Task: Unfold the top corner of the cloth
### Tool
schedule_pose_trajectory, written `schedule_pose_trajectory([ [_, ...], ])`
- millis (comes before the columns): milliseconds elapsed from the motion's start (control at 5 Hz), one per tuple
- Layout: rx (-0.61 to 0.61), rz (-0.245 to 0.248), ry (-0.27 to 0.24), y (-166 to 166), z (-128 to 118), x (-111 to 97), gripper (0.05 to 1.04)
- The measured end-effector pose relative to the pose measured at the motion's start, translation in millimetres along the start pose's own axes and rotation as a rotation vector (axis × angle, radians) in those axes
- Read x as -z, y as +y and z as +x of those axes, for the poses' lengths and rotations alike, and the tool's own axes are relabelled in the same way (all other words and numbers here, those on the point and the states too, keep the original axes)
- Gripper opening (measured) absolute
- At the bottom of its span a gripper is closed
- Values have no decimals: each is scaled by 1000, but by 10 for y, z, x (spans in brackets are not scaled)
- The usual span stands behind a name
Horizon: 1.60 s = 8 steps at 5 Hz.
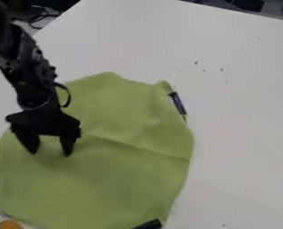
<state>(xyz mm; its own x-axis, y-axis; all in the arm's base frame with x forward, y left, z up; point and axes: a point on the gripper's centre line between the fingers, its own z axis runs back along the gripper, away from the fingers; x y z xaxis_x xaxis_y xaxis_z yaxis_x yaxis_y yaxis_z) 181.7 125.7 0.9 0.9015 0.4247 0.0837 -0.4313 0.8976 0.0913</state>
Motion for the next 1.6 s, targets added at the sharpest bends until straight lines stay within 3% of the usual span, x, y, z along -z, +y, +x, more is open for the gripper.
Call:
schedule_pose_trajectory([
  [600,46,26,7,146,18,0,1000],
  [800,75,63,34,202,107,-55,999],
  [1200,177,91,-81,-95,674,-353,999],
  [1400,219,77,-103,-284,868,-451,999],
  [1600,254,63,-69,-550,931,-557,999],
])
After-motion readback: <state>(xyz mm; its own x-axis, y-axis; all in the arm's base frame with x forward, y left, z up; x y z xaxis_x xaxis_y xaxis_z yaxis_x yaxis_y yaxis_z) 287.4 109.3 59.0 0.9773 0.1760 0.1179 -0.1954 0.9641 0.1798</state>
